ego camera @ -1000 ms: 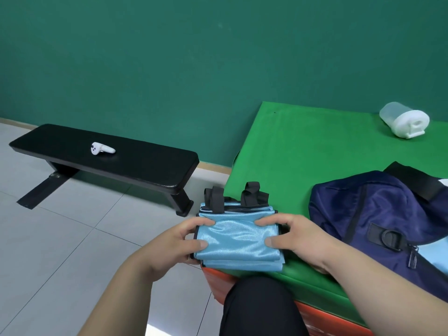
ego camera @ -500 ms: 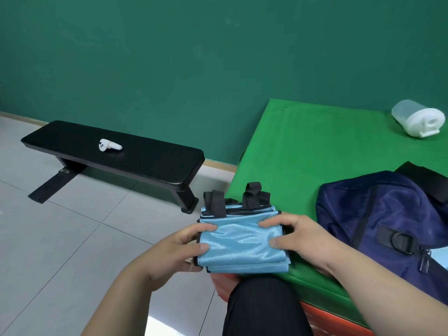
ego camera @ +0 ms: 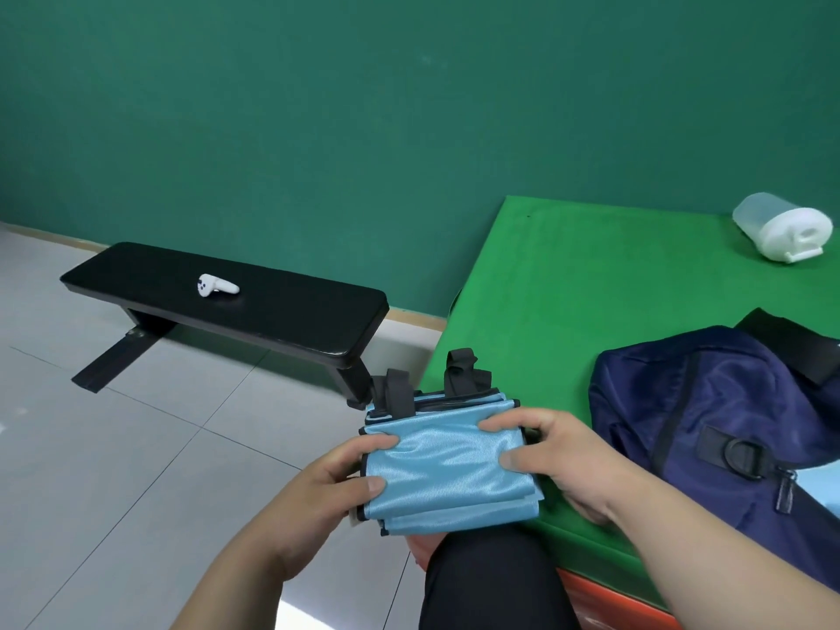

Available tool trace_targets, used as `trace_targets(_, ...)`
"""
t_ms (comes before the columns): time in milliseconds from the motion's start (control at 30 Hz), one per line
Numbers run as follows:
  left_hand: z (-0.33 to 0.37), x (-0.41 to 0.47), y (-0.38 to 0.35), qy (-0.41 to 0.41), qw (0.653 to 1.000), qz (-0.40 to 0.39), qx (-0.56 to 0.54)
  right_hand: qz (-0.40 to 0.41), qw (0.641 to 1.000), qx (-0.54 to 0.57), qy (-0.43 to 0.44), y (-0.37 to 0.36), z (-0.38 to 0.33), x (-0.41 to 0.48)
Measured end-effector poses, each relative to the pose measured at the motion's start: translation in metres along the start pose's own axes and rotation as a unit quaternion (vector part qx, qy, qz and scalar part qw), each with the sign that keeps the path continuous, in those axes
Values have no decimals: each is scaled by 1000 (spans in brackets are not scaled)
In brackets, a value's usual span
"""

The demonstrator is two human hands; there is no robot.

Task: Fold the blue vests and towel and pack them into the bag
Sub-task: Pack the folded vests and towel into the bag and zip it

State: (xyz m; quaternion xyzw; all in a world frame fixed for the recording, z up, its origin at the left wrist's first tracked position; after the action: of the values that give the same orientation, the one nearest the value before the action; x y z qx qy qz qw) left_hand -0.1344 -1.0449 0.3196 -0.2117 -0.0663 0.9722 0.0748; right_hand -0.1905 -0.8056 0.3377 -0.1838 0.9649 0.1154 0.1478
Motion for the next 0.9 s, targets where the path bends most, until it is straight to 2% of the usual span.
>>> trace_targets(500,70,-12,-82,-83,994,-35,58,58,994,-30,83,81,-52,-63)
trace_targets(667,103,-10,-148,-126,985,-79,92,109,987,-23,112,139,-78,-115)
trace_targets(900,130,-5,-264,-170,966,-157,115,188,973,-17,132,234,-75,-200)
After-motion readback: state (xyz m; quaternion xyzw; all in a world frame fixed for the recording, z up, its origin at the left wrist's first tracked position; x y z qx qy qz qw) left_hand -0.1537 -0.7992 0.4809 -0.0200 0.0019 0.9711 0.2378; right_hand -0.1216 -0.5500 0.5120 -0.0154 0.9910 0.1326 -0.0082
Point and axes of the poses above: each hand's wrist, its own x-axis towards the middle knuckle, its own y-axis out of the back of the hand, z = x × y, the point moved 10 cm from there along x, towards the middle knuckle, and after that the axes turned 7 degrees about -x, right-handed, at the moved point
